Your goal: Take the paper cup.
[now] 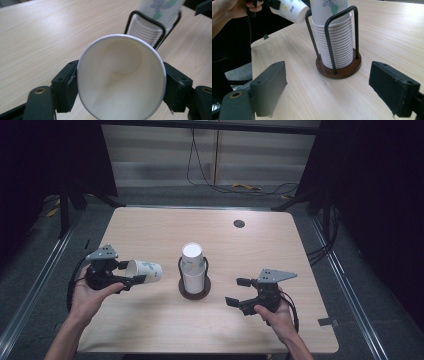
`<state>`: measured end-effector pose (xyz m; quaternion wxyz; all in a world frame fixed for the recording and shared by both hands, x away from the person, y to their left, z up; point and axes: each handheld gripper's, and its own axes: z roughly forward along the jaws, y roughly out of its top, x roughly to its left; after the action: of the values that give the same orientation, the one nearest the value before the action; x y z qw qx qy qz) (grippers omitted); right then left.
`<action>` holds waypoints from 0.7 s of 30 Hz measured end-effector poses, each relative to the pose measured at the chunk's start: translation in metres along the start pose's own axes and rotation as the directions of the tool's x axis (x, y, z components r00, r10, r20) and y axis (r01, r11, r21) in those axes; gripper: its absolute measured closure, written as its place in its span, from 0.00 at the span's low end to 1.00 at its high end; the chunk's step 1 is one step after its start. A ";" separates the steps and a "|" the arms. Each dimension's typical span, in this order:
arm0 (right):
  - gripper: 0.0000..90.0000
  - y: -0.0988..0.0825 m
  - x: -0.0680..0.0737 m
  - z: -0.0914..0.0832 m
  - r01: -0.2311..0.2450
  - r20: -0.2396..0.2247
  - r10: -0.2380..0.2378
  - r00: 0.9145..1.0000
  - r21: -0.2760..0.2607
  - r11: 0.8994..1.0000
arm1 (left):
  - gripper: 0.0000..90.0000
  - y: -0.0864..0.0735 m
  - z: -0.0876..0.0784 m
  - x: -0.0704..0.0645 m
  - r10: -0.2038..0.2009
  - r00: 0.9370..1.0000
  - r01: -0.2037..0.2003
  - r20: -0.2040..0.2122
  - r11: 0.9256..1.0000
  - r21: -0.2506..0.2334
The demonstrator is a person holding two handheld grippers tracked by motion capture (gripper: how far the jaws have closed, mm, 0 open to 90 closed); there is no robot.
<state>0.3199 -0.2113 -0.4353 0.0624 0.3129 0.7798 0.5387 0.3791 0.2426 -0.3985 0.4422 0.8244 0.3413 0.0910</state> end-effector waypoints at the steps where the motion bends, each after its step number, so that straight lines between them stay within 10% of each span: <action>1: 0.16 0.000 0.000 0.000 -0.001 0.001 0.001 1.000 0.001 1.000 | 0.29 0.001 0.000 0.002 -0.001 1.000 0.001 -0.012 1.000 0.000; 21: 0.16 -0.001 0.000 0.002 -0.004 -0.005 0.004 1.000 0.008 1.000 | 0.29 0.016 0.022 0.005 0.031 0.996 -0.015 -0.081 0.980 0.196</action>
<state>0.3202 -0.2101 -0.4366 0.0581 0.3135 0.7815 0.5363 0.4003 0.2256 -0.3998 0.3434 0.8632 0.3573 0.0968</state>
